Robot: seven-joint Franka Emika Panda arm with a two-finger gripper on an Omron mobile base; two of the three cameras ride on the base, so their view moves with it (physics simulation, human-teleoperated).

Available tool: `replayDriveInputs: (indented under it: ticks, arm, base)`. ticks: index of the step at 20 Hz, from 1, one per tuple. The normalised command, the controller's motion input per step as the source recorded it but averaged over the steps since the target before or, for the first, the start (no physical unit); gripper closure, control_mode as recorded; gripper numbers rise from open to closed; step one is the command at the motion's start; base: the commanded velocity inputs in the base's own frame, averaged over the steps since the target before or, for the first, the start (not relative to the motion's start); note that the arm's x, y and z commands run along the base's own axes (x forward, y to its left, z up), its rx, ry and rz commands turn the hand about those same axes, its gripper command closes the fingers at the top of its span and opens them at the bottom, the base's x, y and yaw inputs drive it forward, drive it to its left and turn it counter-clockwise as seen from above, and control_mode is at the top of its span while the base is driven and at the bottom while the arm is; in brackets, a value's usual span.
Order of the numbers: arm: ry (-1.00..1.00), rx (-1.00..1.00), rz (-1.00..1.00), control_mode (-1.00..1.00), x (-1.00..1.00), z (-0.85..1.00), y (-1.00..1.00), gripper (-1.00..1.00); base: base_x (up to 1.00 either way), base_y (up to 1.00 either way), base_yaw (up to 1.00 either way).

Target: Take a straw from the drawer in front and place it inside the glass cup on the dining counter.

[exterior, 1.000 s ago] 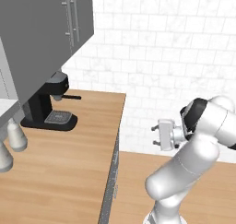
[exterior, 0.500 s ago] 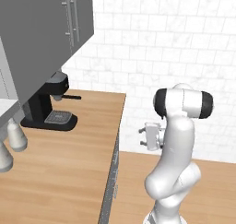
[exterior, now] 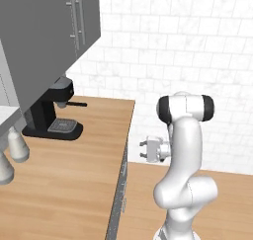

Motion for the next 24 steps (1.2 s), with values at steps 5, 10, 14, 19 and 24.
replayDriveInputs:
  ticks: [5, 10, 14, 19, 24]
  arm:
    - [-0.05, 0.00, 0.00, -1.00, 0.48, -0.10, 0.33, -1.00]
    - [0.00, 0.00, 0.00, -1.00, 0.46, -0.19, 0.27, -1.00]
    - [0.00, 0.00, 0.00, -1.00, 0.42, -0.31, 0.28, -1.00]
    - [0.00, 0.00, 0.00, -1.00, 0.32, -0.43, 0.11, -1.00]
    - [0.00, 0.00, 0.00, -1.00, 0.28, -0.47, 0.02, -1.00]
  base:
    - [0.00, 0.00, 0.00]
    - [0.00, 0.00, 0.00]
    - [0.00, 0.00, 0.00]
    - [0.00, 0.00, 0.00]
    - [0.00, 0.00, 0.00]
